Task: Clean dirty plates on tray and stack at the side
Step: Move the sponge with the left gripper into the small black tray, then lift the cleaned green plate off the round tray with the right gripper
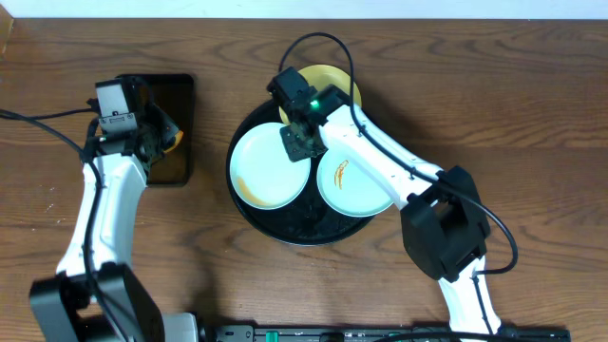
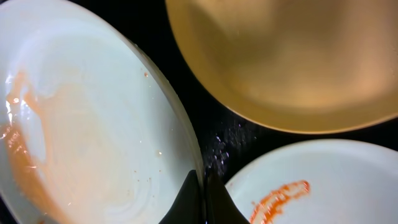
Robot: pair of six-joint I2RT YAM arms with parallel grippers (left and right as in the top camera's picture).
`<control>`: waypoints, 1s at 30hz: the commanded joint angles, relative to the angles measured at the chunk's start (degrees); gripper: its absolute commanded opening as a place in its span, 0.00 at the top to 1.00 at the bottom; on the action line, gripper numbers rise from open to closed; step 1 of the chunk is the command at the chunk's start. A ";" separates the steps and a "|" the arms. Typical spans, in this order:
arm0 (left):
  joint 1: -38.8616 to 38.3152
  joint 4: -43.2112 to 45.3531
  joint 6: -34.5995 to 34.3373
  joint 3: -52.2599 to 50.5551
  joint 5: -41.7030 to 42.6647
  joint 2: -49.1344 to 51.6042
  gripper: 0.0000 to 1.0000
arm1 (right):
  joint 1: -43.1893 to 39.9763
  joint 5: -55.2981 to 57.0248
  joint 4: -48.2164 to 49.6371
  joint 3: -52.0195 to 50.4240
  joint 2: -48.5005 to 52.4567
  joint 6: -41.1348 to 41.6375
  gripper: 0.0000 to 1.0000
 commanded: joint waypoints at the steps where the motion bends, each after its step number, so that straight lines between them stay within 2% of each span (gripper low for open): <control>1: 2.01 1.62 1.99 0.15 3.34 3.08 0.93 | 0.96 5.99 -2.49 4.07 0.55 -1.09 0.99; 11: 6.29 4.74 1.95 0.15 6.16 10.40 0.92 | 1.27 12.48 -9.27 9.60 0.55 -1.11 0.99; 16: 7.80 5.33 1.88 0.15 6.69 11.08 0.90 | 1.38 16.83 -13.20 13.73 0.55 -2.25 0.99; 19: 8.61 5.79 1.73 0.15 8.92 11.10 0.92 | 1.97 18.53 -14.71 15.91 0.55 -4.33 0.99; 25: 9.01 6.86 1.75 0.15 11.23 11.50 0.92 | 5.07 31.04 -16.76 17.62 0.55 -5.73 0.99; 30: 9.01 7.26 1.77 0.15 11.23 12.35 0.92 | 8.33 36.94 -17.77 17.62 0.55 -10.82 0.99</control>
